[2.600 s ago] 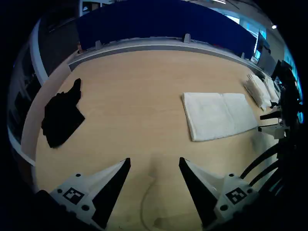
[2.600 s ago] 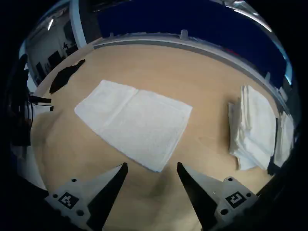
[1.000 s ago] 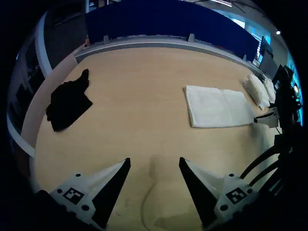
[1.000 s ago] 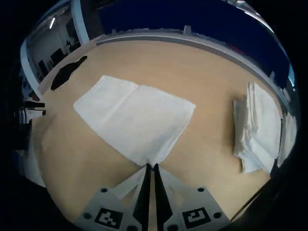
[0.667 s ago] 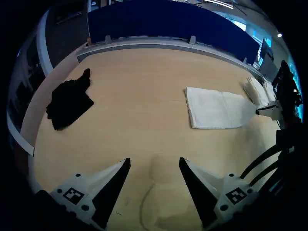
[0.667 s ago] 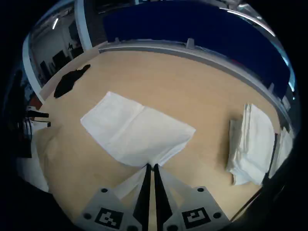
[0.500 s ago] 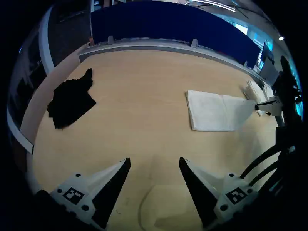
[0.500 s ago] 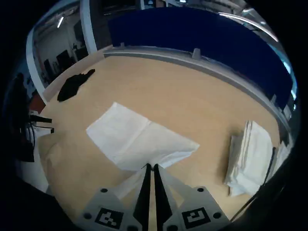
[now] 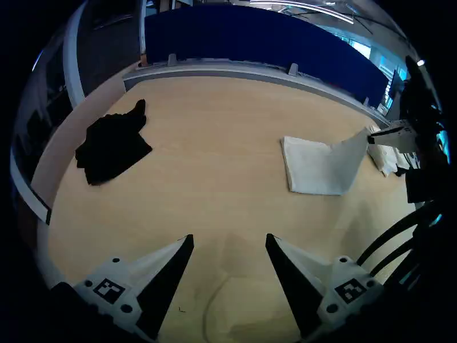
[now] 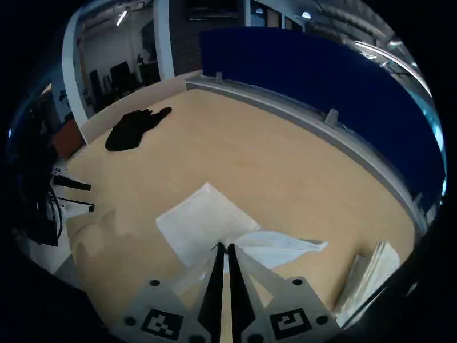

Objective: Fold towel

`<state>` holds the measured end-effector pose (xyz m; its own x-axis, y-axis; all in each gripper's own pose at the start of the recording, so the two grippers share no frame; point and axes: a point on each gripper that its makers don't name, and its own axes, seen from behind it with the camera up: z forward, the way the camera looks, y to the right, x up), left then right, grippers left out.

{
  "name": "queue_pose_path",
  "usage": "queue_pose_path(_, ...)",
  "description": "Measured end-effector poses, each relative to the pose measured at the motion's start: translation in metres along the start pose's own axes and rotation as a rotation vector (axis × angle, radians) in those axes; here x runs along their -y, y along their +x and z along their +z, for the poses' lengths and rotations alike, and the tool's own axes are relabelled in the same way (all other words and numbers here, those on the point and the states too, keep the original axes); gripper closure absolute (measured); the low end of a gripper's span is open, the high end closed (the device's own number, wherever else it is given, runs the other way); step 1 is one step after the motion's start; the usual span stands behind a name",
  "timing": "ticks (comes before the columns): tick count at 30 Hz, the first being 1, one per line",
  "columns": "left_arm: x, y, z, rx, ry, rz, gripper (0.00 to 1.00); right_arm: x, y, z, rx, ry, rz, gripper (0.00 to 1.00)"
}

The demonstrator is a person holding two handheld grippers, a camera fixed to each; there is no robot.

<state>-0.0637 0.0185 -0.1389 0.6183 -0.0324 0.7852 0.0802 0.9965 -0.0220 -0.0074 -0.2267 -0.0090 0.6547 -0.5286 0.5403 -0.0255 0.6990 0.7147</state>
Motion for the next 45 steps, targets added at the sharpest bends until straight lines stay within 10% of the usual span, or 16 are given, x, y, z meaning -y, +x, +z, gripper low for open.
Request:
queue_pose_path(14, 0.008, -0.004, -0.007, -0.014, 0.006, -0.018, 0.06, 0.050, 0.021, 0.044, 0.027, 0.092, -0.084, 0.94)
queue_pose_path(29, 0.013, -0.017, -0.008, -0.004, 0.022, -0.058, 0.07, 0.116, -0.031, 0.124, 0.175, 0.211, -0.147, 0.93)
queue_pose_path(45, 0.017, -0.018, -0.011, -0.004, 0.032, -0.055, 0.07, 0.102, -0.017, 0.100, 0.080, 0.175, -0.106, 0.12)
